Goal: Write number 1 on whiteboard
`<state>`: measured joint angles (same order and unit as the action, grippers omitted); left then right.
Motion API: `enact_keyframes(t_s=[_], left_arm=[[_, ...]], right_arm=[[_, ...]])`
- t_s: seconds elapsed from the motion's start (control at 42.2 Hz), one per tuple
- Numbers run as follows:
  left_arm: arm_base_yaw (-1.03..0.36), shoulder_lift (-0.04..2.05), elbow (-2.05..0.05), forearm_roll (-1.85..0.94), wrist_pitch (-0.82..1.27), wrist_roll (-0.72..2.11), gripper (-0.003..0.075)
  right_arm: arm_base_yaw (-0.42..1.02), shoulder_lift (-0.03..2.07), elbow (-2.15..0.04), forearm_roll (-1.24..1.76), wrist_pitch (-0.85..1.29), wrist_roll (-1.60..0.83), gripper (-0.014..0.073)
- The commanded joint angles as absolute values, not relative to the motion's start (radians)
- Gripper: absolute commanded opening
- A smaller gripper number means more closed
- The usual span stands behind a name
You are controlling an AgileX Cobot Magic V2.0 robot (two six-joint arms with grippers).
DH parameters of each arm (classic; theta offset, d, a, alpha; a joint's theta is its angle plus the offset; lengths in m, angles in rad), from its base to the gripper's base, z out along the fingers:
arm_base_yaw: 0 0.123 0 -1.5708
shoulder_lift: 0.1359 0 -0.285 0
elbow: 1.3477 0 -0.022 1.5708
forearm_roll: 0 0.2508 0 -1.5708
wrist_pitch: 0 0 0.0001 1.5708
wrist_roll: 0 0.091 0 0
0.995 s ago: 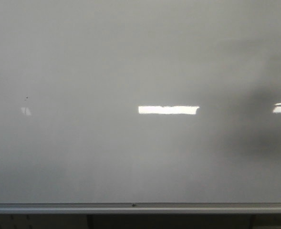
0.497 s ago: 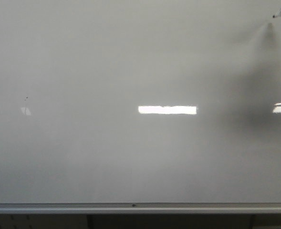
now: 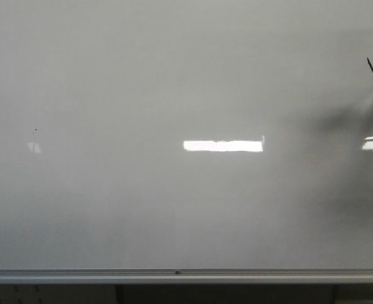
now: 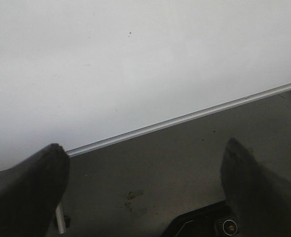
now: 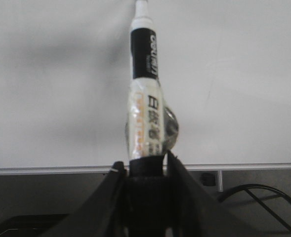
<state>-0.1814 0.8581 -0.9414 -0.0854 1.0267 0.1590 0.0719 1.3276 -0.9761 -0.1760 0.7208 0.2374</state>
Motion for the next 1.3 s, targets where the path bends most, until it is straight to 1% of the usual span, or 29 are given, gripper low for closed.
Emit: enact_keyframes(t_s=[0.0, 0.189, 0.379, 0.497, 0.639, 0.782, 0.9, 1.066, 1.184, 1.279], left_arm=[[-0.177, 0.848, -0.964, -0.099, 0.968, 0.150, 0.0599], [-0.177, 0.848, -0.964, -0.099, 0.968, 0.150, 0.0599], [-0.177, 0.848, -0.964, -0.099, 0.968, 0.150, 0.0599], [-0.177, 0.848, -0.964, -0.099, 0.968, 0.150, 0.0599], [-0.177, 0.848, -0.964, -0.099, 0.968, 0.150, 0.0599], [-0.177, 0.848, -0.964, -0.099, 0.968, 0.150, 0.0599], [-0.177, 0.848, -0.964, -0.099, 0.962, 0.150, 0.0599], [-0.177, 0.865, -0.964, -0.154, 0.927, 0.171, 0.0599], [-0.187, 0.885, -0.966, -0.297, 0.954, 0.312, 0.0599], [-0.225, 0.910, -0.966, -0.412, 0.979, 0.397, 0.0599]], right_arm=[[0.066, 1.242, -1.012, -0.187, 0.688, 0.225, -0.0088], [0.066, 1.097, -1.012, -0.186, 0.692, 0.223, -0.0088], [0.080, 0.895, -1.012, -0.183, 0.672, 0.223, -0.0088], [0.102, 0.786, -1.012, -0.167, 0.733, 0.187, -0.0088], [0.139, 0.716, -1.012, -0.046, 0.853, 0.026, -0.0088], [0.184, 0.712, -1.012, 0.210, 1.092, -0.332, -0.0088], [0.191, 0.717, -1.012, 0.364, 1.222, -0.532, -0.0088], [0.191, 0.717, -1.010, 0.544, 1.285, -0.704, -0.0088], [0.191, 0.717, -1.010, 0.600, 1.314, -0.771, -0.0088], [0.191, 0.719, -1.008, 0.619, 1.334, -0.808, -0.0088]])
